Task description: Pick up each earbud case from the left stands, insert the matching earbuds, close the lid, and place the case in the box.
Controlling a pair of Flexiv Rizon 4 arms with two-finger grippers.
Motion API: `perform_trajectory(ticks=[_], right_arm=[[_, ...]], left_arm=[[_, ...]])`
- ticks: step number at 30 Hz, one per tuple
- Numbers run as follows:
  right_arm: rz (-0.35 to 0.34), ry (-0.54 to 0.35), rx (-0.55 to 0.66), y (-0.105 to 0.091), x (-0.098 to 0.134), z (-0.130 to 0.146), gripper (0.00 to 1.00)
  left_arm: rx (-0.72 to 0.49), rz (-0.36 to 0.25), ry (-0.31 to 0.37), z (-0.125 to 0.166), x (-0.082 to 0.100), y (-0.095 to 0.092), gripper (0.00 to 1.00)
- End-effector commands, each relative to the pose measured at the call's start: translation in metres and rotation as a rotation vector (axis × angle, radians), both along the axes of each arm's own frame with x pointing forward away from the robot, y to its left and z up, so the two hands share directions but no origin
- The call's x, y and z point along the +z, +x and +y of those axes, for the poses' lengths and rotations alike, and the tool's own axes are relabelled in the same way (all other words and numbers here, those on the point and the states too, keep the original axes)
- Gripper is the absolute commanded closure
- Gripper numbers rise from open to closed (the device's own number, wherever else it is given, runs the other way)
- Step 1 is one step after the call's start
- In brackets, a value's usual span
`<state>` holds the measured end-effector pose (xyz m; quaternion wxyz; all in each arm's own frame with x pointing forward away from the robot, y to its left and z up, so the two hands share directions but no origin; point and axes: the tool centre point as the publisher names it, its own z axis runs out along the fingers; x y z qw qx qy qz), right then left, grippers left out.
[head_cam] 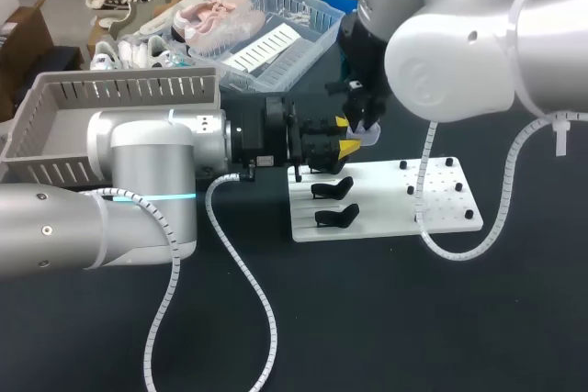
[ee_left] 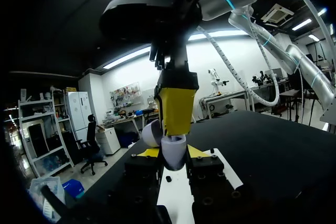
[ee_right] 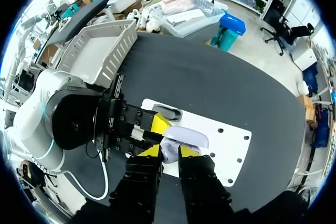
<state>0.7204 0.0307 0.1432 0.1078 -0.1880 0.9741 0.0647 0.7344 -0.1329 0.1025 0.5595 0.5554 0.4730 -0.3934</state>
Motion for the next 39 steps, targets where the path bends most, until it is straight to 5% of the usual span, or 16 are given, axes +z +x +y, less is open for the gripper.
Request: perform_trajectory(ticks=[1, 14, 39], right_arm=[[-0.001, 0.003, 0.001, 0.0, 0.0, -0.001, 0.93], [-0.003, 0.017, 0.008, -0.002, 0.0, -0.001, 0.69], [-0.03, 0.029, -0.003, -0.008, 0.012, -0.005, 0.71]], left_arm=[[0.002, -0.001, -0.001, -0.001, 0.0, 0.0, 1.0], [0.002, -0.001, -0.001, -0.001, 0.0, 0.0, 1.0], [0.002, -0.001, -0.001, -0.001, 0.0, 0.0, 1.0]])
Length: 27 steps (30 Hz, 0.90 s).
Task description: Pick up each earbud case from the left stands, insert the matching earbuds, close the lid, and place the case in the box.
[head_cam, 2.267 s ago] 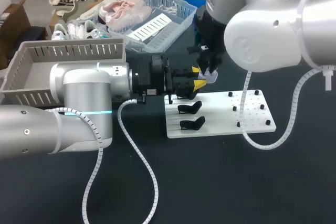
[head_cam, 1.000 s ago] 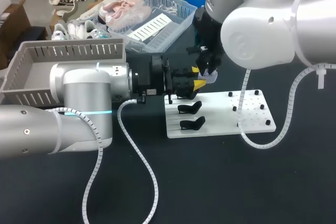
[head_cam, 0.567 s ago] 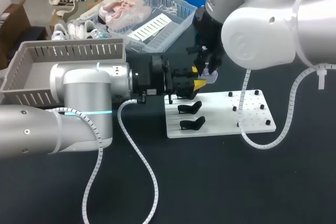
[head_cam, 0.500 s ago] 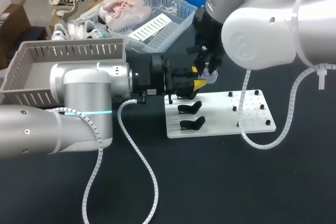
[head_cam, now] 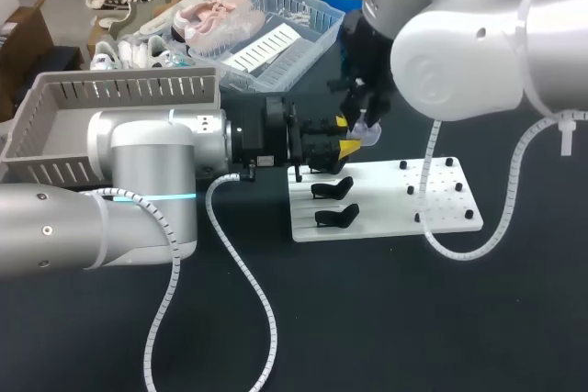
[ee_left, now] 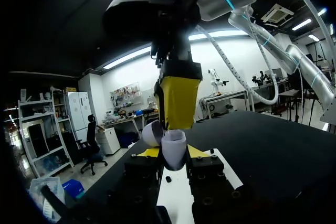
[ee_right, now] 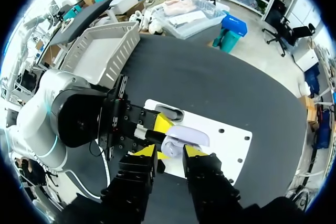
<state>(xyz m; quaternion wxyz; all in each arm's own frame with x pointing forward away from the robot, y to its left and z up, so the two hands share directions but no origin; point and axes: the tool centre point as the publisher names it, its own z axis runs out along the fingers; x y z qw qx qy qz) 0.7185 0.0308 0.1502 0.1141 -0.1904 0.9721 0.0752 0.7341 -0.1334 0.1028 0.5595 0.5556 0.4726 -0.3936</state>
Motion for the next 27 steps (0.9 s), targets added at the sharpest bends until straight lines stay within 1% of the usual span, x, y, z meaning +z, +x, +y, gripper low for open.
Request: perform_trajectory(ticks=[1, 6, 15, 20, 22, 23, 27], right_arm=[[-0.027, 0.008, -0.012, -0.007, 0.007, -0.006, 0.71], [-0.049, 0.009, -0.024, -0.001, 0.017, -0.01, 0.69], [-0.06, 0.034, -0.054, 0.024, 0.021, -0.017, 0.68], [-0.053, 0.036, -0.06, 0.04, 0.017, -0.016, 0.67], [-0.064, 0.014, -0.064, 0.043, 0.015, -0.015, 0.64], [-0.057, 0.025, -0.059, 0.046, 0.014, -0.015, 0.62], [-0.044, 0.033, -0.06, 0.053, 0.008, -0.016, 0.66]], left_arm=[[0.003, -0.001, 0.0, 0.0, 0.0, 0.0, 1.0], [0.003, -0.001, 0.0, 0.0, 0.0, 0.0, 1.0], [0.003, -0.001, 0.0, 0.0, 0.0, 0.0, 1.0], [0.003, -0.001, 0.0, 0.0, 0.0, 0.0, 1.0], [0.003, -0.001, 0.0, 0.0, 0.0, 0.0, 1.0], [0.003, -0.001, 0.0, 0.0, 0.0, 0.0, 1.0], [0.003, -0.001, 0.0, 0.0, 0.0, 0.0, 1.0]])
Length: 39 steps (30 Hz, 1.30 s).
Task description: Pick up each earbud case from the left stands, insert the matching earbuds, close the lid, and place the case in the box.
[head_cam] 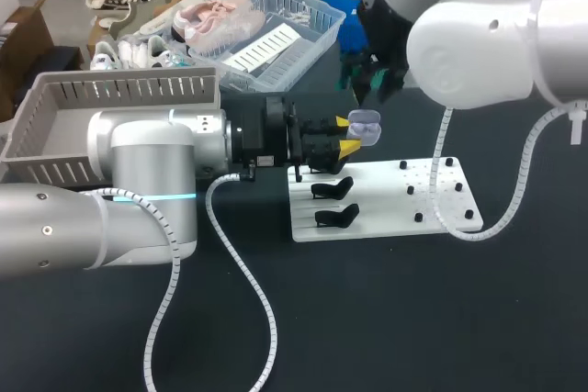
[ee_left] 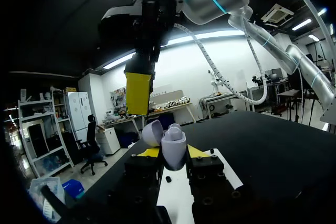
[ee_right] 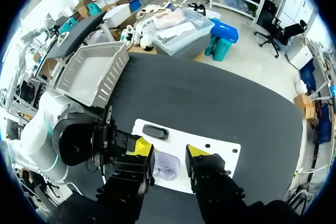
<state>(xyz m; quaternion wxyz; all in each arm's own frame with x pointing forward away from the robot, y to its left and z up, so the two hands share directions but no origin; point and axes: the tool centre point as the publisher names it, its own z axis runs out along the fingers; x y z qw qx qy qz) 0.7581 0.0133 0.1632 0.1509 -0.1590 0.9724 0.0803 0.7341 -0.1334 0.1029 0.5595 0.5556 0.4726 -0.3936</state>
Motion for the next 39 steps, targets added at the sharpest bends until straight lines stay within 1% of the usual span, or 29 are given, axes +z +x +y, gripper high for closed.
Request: perform_trajectory(ticks=[1, 5, 9, 15, 23, 30, 39], right_arm=[[0.025, 0.004, 0.005, 0.014, -0.007, 0.002, 0.65], [0.034, 0.012, 0.002, 0.016, -0.01, 0.001, 0.65], [0.046, 0.012, -0.002, 0.014, -0.015, -0.001, 0.65], [0.06, 0.012, -0.005, 0.006, -0.02, -0.002, 0.66], [0.064, 0.01, -0.007, -0.008, -0.021, -0.003, 0.66], [0.057, 0.013, -0.009, -0.018, -0.018, -0.003, 0.66], [0.002, 0.011, -0.018, -0.03, 0.001, -0.011, 0.65]], left_arm=[[0.003, -0.001, 0.0, 0.0, 0.0, 0.0, 1.0], [0.003, -0.001, 0.0, 0.0, 0.0, 0.0, 1.0], [0.003, -0.001, 0.0, 0.0, 0.0, 0.0, 1.0], [0.003, -0.001, 0.0, 0.0, 0.0, 0.0, 1.0], [0.003, -0.001, 0.0, 0.0, 0.0, 0.0, 1.0], [0.003, -0.001, 0.0, 0.0, 0.0, 0.0, 1.0], [0.003, -0.001, 0.0, 0.0, 0.0, 0.0, 1.0]])
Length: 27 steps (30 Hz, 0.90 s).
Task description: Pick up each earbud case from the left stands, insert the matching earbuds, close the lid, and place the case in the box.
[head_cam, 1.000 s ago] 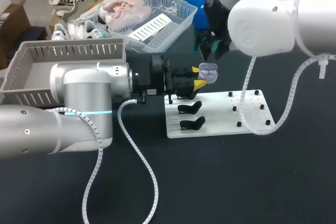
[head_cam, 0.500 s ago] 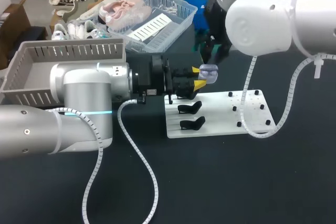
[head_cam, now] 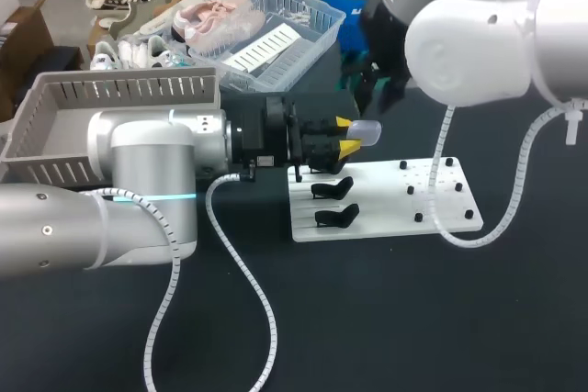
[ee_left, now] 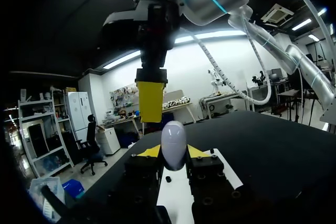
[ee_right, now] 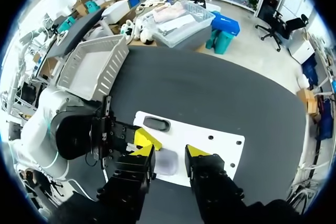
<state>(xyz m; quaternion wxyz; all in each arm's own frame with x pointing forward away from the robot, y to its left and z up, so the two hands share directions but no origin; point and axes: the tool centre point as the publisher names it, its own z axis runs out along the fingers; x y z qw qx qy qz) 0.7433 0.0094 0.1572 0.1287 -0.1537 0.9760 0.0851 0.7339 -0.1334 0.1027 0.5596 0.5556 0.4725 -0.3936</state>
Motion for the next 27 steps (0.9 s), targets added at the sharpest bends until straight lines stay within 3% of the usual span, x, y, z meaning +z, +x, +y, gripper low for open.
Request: perform_trajectory(ticks=[1, 9, 21, 27], right_arm=[[-0.05, 0.005, -0.012, -0.018, 0.008, -0.008, 0.64], [-0.063, -0.046, 0.001, -0.034, 0.01, -0.019, 0.62], [-0.008, -0.076, -0.056, -0.06, -0.009, -0.052, 0.61], [0.027, -0.07, -0.091, -0.068, -0.025, -0.067, 0.61]], left_arm=[[0.003, -0.001, 0.0, 0.0, 0.0, 0.0, 1.0], [0.003, -0.001, 0.0, 0.0, 0.0, 0.0, 1.0], [0.003, -0.001, 0.0, 0.0, 0.0, 0.0, 1.0], [0.062, -0.037, 0.033, 0.029, 0.014, 0.006, 1.0]])
